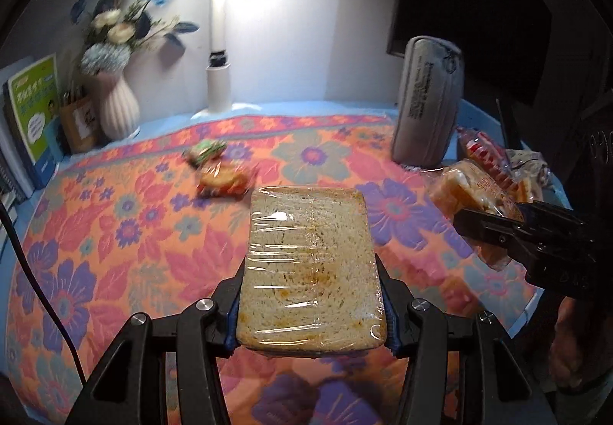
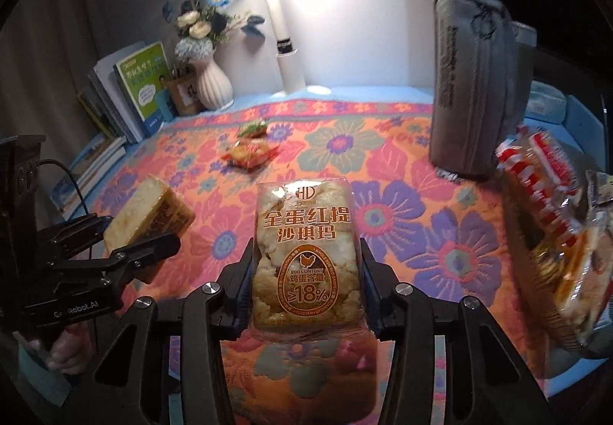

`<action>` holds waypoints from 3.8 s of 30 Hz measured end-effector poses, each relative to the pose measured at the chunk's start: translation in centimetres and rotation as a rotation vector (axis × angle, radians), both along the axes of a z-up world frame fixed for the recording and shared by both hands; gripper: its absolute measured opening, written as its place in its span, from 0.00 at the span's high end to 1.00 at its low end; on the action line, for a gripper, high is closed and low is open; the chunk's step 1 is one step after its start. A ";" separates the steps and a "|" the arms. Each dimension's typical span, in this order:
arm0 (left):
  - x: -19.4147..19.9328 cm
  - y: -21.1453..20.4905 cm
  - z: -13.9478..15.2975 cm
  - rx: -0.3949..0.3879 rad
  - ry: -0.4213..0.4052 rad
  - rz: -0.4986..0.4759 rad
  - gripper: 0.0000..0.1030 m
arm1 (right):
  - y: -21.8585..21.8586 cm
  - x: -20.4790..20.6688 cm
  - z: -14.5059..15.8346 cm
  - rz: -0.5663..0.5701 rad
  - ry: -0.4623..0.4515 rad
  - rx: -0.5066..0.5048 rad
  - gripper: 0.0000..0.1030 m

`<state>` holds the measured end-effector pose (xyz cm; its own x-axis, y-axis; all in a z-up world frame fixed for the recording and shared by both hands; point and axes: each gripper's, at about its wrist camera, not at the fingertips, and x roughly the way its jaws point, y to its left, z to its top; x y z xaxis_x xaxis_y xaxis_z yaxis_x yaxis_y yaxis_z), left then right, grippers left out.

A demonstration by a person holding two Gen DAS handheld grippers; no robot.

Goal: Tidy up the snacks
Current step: 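Lift both packs and carry them toward the glass plate, then lower both packs onto the glass plate and open both tools, then move both tools back to the last snacks on the bedspread, then grasp the green-labelled biscuit pack with the left tool while the right tool grasps the red-labelled pastry pack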

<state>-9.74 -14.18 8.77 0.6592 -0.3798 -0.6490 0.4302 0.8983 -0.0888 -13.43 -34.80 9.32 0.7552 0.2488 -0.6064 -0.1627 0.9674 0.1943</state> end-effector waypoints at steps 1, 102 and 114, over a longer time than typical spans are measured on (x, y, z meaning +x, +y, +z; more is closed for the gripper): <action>0.1 -1.6 1.0 -0.002 -0.021 -0.034 0.49 | -1.3 -0.3 0.8 -0.027 -0.022 0.005 0.56; 31.0 9.6 -7.3 -0.259 0.339 0.191 0.33 | 13.9 25.5 -6.5 0.523 0.149 -0.076 0.22; 30.4 9.4 -7.1 -0.218 0.317 0.170 0.33 | 17.4 24.1 -7.8 0.599 0.158 -0.228 0.32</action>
<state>20.62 -4.77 1.63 0.5052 -0.4333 -0.7463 0.1979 0.8999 -0.3885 10.67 -17.40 1.49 0.4238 0.4506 -0.7857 -0.6721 0.7380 0.0607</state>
